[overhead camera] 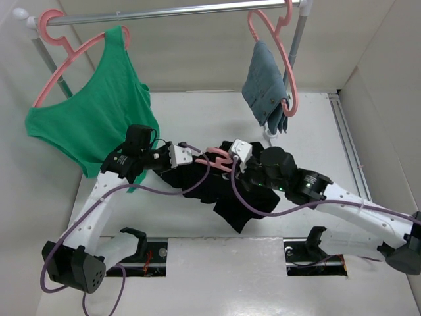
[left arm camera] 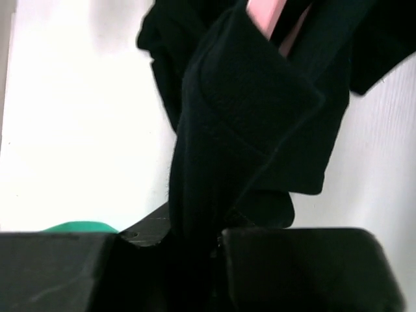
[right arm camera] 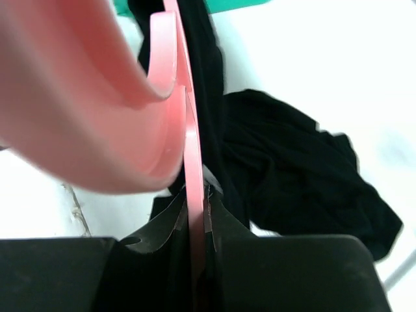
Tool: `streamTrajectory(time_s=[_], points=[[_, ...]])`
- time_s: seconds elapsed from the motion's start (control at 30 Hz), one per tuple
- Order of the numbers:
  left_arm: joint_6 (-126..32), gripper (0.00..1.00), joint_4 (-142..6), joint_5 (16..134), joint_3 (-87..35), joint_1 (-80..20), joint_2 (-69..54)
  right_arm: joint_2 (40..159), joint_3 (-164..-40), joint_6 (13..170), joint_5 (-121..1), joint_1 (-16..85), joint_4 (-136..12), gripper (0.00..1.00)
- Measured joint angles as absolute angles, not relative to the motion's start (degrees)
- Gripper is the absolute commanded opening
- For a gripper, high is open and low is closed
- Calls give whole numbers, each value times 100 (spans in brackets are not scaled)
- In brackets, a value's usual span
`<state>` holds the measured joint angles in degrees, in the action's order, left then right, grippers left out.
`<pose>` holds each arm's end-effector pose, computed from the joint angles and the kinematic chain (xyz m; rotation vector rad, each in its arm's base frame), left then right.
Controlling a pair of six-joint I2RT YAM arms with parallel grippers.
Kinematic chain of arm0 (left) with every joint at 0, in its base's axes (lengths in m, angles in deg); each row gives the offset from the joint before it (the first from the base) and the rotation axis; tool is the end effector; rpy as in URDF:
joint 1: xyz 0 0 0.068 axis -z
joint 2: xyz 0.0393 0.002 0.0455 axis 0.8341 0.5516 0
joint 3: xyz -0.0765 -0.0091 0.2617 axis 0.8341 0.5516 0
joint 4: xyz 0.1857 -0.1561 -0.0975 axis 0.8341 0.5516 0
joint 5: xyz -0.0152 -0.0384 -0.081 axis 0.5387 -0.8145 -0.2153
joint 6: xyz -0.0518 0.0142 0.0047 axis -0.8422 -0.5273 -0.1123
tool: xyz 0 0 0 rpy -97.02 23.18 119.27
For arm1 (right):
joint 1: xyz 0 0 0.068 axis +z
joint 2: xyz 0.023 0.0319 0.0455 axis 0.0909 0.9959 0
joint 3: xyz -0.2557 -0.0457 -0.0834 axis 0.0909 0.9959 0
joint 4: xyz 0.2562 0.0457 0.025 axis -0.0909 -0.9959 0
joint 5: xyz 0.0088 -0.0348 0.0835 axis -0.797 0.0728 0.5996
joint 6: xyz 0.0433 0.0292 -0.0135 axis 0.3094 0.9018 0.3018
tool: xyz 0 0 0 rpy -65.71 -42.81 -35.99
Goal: Place the t-shirt on the hanger
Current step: Place tshirt on hanger, then hang the hanger with tshirt onto the clothesline
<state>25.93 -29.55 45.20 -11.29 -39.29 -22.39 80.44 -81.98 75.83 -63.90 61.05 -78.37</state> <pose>0.1989 -0.0847 0.3257 1.5841 1.3848 -0.2915 0.1365 0.2055 0.3345 -1.1225 1.6952 0.5963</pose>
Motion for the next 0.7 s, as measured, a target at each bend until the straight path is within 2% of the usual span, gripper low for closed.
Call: streamTrajectory(time_s=[0.17, 0.3, 0.33, 0.4, 0.47, 0.7], points=[[2007, 13, -3346, 4402, -1124, -4053, -2272, 7356, -8108, 7852, -6692, 5961, -8316, 0], [1482, 34, -3720, 4457, -1116, -4198, -2285, 6998, -8136, 8037, -6718, 5880, -8736, 0], [1395, 49, -3812, 4529, -1116, -4230, -2290, 6991, -8220, 8077, -6751, 5878, -8941, 0], [1237, 61, -3871, 4607, -1116, -4353, -2301, 7026, -8429, 8136, -6904, 5832, -9363, 0], [1030, 100, -3893, 4614, -1118, -4440, -2307, 7192, -8810, 8184, -7052, 5762, -9805, 0], [-277, 100, -4610, 4516, -1227, -4460, -2865, 8346, -11129, 8256, -7485, 5720, -11005, 0]])
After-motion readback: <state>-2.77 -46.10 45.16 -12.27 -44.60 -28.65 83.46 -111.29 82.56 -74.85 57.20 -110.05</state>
